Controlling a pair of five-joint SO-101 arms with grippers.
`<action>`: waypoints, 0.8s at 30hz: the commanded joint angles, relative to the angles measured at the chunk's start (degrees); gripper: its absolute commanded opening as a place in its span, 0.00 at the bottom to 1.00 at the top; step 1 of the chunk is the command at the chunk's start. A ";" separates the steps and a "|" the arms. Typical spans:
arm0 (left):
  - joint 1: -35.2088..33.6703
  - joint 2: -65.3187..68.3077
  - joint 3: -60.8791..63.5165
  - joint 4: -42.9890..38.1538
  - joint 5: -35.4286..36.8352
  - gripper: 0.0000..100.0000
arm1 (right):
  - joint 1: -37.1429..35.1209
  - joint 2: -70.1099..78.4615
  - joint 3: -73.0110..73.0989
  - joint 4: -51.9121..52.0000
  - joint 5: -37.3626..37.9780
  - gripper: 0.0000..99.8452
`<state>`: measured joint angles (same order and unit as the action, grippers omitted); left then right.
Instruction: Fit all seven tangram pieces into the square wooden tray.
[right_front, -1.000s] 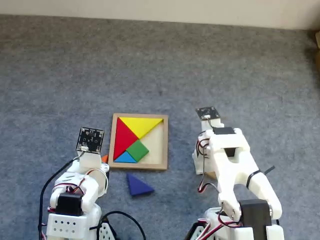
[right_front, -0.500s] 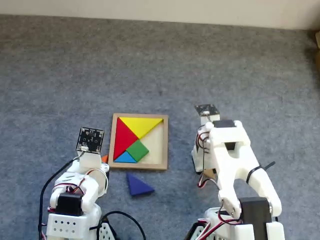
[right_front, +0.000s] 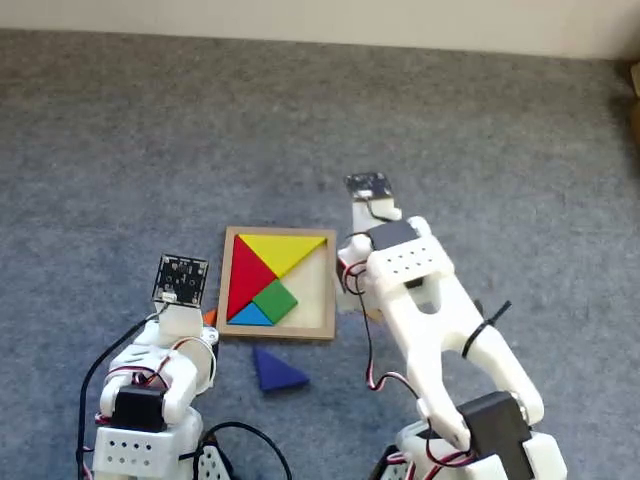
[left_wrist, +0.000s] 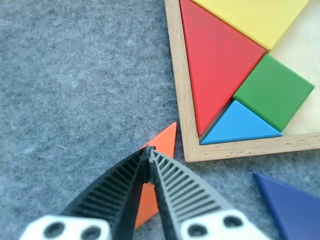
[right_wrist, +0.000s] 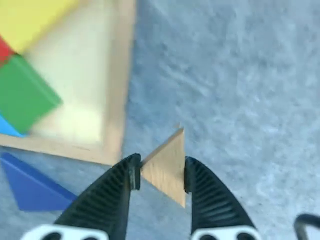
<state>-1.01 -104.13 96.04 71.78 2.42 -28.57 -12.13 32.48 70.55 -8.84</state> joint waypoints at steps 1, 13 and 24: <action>-0.04 0.04 1.19 0.26 0.53 0.01 | -3.03 -3.21 -5.67 -1.45 -2.81 0.05; -0.04 0.04 1.19 0.26 0.53 0.01 | -12.44 -3.12 -7.69 -17.45 -10.55 0.05; -0.04 0.04 1.19 0.26 0.53 0.01 | -13.93 14.20 -12.88 -19.38 -14.24 0.05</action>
<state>-1.01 -104.13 96.04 71.78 2.42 -42.02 0.53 25.71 52.09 -22.46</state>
